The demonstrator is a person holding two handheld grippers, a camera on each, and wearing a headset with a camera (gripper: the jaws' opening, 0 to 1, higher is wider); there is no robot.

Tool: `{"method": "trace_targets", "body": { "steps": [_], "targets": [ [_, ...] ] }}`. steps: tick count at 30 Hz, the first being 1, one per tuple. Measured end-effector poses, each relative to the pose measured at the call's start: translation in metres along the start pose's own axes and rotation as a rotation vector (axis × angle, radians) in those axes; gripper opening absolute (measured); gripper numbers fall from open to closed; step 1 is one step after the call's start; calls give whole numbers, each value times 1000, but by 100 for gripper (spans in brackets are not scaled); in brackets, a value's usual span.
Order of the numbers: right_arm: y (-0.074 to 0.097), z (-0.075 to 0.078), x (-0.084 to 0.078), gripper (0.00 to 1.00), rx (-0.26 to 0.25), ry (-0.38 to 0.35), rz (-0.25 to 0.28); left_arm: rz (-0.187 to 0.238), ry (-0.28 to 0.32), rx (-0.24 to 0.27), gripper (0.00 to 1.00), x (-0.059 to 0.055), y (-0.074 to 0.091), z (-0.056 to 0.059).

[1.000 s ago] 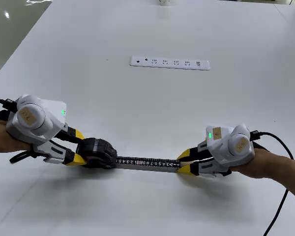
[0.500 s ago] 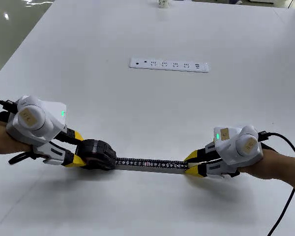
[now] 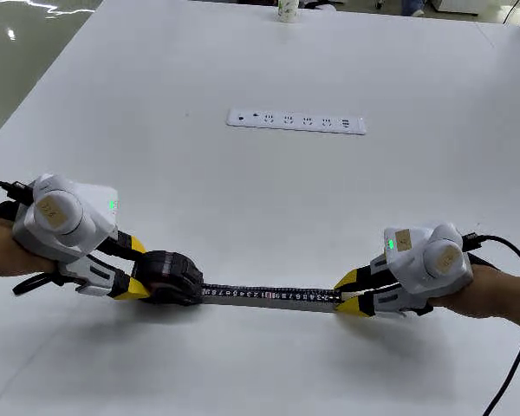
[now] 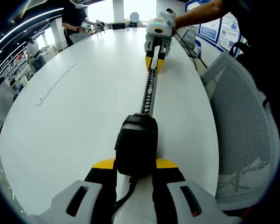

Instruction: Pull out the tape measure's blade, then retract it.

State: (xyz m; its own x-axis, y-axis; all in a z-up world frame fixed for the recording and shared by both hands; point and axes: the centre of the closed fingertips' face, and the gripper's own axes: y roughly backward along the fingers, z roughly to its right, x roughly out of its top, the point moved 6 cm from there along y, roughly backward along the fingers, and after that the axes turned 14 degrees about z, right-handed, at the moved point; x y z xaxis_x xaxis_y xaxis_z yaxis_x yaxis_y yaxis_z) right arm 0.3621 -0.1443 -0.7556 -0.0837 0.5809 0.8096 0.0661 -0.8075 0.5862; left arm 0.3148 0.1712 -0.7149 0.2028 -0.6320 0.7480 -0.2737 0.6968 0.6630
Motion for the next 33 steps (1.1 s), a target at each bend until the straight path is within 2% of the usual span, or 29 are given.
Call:
{"method": "trace_targets", "body": {
  "steps": [20, 33],
  "targets": [
    [25, 0, -16, 8, -21, -23, -42, -8, 2, -1, 23, 1, 0, 0],
    [23, 1, -17, 9, -16, -23, -64, -28, -8, -7, 24, 3, -1, 0]
  ]
}}
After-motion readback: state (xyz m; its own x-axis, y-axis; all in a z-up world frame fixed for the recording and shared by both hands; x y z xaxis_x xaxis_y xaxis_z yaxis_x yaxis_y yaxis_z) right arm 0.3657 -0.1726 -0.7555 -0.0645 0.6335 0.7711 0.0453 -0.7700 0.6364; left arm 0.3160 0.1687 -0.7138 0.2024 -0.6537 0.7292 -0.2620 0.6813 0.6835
